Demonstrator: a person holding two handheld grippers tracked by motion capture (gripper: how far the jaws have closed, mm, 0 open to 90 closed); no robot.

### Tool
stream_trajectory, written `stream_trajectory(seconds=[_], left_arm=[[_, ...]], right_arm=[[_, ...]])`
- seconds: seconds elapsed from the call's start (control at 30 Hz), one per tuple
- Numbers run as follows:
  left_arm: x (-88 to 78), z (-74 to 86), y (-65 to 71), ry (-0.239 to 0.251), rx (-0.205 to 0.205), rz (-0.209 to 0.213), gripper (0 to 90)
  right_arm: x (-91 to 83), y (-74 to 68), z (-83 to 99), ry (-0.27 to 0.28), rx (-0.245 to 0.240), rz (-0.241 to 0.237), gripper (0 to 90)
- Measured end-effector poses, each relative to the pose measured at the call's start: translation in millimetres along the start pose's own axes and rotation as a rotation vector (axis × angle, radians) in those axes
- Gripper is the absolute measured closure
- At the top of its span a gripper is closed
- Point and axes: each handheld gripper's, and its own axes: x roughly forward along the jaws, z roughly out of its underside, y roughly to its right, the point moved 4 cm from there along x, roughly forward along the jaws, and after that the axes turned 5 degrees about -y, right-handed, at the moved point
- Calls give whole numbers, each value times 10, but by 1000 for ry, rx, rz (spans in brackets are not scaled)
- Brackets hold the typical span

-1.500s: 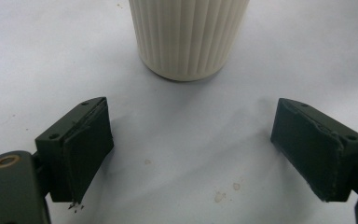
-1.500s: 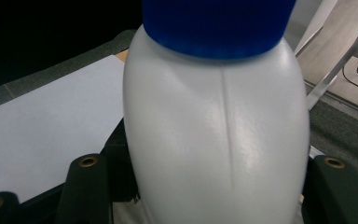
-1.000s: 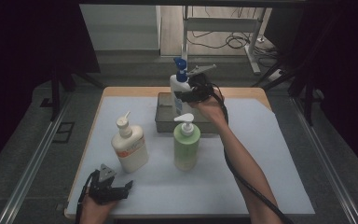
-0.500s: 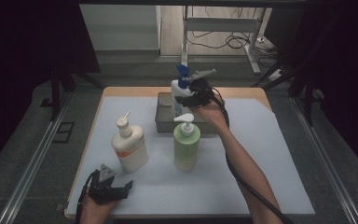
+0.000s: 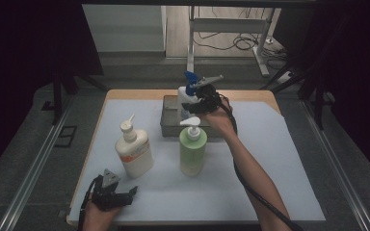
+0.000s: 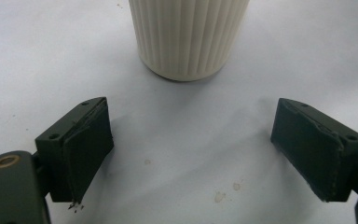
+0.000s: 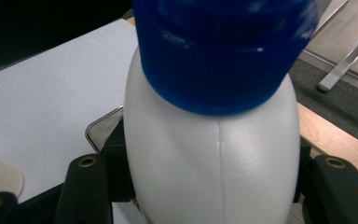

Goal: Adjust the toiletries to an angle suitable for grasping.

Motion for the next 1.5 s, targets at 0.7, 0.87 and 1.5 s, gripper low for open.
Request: stream_trajectory(seconds=[0.7,0.87,1.5], left_arm=[[0,1,1,1,1,-2,121],[0,1,2,1,1,-2,121],[1,2,3,2,1,-4,121]], right_arm=[[11,36,-9,26,-8,-2,363],[-40,20,5,33,-15,-4,339],[-318,11,162,46,-15,-42,322]])
